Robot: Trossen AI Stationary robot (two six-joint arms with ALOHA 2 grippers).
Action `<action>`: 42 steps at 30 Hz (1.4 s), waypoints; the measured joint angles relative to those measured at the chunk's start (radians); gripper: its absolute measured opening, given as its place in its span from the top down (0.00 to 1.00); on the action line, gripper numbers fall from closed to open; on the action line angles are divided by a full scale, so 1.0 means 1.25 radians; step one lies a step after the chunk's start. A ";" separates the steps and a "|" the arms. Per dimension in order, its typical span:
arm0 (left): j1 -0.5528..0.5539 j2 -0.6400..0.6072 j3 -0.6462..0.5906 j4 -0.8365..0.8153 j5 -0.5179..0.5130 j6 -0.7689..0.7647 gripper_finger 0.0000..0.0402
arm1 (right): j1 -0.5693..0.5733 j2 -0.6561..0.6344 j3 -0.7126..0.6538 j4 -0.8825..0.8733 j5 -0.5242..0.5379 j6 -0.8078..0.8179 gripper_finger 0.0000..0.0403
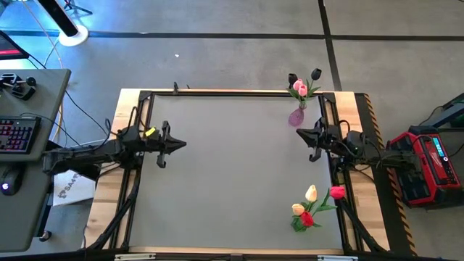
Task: Sort flowers into vase by color
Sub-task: Return to Home Position
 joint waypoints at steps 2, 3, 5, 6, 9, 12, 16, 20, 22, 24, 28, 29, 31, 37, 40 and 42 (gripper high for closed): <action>-0.039 0.000 0.000 -0.001 -0.042 0.012 1.00 | 0.000 0.000 0.000 -0.004 0.001 -0.017 1.00; -0.056 0.000 0.000 0.000 -0.062 0.014 1.00 | 0.000 0.000 0.000 -0.008 0.000 -0.021 1.00; -0.081 0.000 0.000 0.000 -0.097 0.018 1.00 | 0.001 0.000 0.000 -0.019 -0.008 -0.028 1.00; -0.090 0.000 0.000 0.000 -0.109 0.020 1.00 | 0.001 0.000 0.000 -0.022 -0.014 -0.033 1.00; -0.107 -0.002 0.000 0.001 -0.129 0.008 1.00 | 0.001 -0.001 0.001 -0.029 -0.048 -0.051 1.00; -0.125 -0.002 0.000 -0.003 -0.135 -0.002 1.00 | 0.001 -0.008 0.001 -0.053 -0.093 -0.039 1.00; -0.153 0.001 0.000 -0.001 -0.142 -0.006 1.00 | 0.001 -0.011 0.001 -0.097 -0.129 -0.013 1.00; -0.161 -0.001 0.000 -0.002 -0.164 -0.006 1.00 | 0.001 -0.011 0.001 -0.111 -0.133 -0.012 1.00; -0.161 -0.001 0.000 -0.002 -0.170 0.008 1.00 | 0.001 -0.011 0.001 -0.109 -0.139 -0.012 1.00; -0.161 -0.005 0.000 -0.004 -0.170 0.018 1.00 | 0.001 -0.011 0.001 -0.109 -0.144 0.000 1.00; -0.161 -0.047 0.000 -0.030 -0.157 0.021 1.00 | 0.001 -0.011 0.001 -0.109 -0.144 0.034 1.00; -0.161 -0.062 0.000 -0.047 -0.156 0.025 1.00 | 0.001 -0.011 0.001 -0.109 -0.144 0.046 1.00; -0.161 -0.088 -0.001 -0.082 -0.156 0.027 1.00 | 0.001 -0.011 0.001 -0.116 -0.144 0.068 1.00; -0.161 -0.105 -0.001 -0.096 -0.165 -0.005 1.00 | 0.001 -0.011 0.001 -0.157 -0.144 0.091 1.00; -0.161 -0.105 -0.001 -0.110 -0.166 -0.020 1.00 | 0.001 -0.010 0.001 -0.177 -0.144 0.091 1.00; -0.161 -0.105 -0.001 -0.111 -0.166 -0.015 1.00 | 0.001 -0.010 0.001 -0.188 -0.144 0.091 1.00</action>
